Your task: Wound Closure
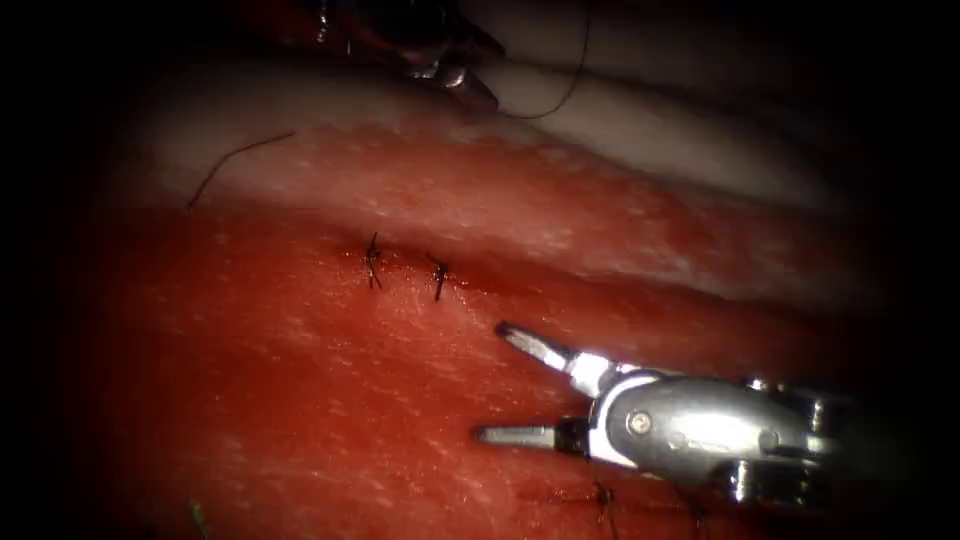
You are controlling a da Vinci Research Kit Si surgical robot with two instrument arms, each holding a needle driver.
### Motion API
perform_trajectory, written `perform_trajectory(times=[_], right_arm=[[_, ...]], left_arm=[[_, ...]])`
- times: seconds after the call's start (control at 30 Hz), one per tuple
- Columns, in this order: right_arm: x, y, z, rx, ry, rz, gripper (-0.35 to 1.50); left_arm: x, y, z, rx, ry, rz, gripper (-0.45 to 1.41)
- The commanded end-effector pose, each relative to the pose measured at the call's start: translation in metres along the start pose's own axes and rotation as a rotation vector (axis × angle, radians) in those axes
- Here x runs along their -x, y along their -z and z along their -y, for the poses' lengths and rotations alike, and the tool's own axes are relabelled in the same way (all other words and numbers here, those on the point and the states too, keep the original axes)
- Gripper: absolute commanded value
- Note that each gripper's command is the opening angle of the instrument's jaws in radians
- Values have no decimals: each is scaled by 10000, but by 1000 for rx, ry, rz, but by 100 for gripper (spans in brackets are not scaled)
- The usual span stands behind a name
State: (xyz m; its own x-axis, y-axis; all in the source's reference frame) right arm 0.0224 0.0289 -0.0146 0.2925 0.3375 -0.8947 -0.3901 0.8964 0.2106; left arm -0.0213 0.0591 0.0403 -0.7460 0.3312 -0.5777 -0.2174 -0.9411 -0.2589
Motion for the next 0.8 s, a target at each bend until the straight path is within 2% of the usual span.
perform_trajectory(times=[0.03, 0.17, 0.23, 0.33, 0.43, 0.57, 0.7, 0.8], right_arm=[[-1, -11, 1, -1, 1, -4, 131], [-1, -11, 2, 0, 1, -4, 131], [-2, -11, 2, 0, -5, -4, 131], [-2, -12, 3, 1, -5, -3, 131], [-3, -14, 4, 3, -6, -3, 131], [-4, -15, 5, 4, -6, -2, 131], [-4, -15, 4, 4, -6, -2, 131], [-4, -16, 5, 5, -6, -2, 131]], left_arm=[[4, -24, 5, -22, 11, -19, 31], [24, -79, 24, -53, 33, -68, 31], [38, -103, 34, -70, 58, -62, 29], [63, -135, 54, -101, 131, -54, 25], [91, -172, 74, -151, 272, -47, 36], [106, -201, 75, -161, 365, -20, 50], [116, -220, 62, -94, 410, 8, 59], [117, -226, 57, -75, 424, 36, 62]])
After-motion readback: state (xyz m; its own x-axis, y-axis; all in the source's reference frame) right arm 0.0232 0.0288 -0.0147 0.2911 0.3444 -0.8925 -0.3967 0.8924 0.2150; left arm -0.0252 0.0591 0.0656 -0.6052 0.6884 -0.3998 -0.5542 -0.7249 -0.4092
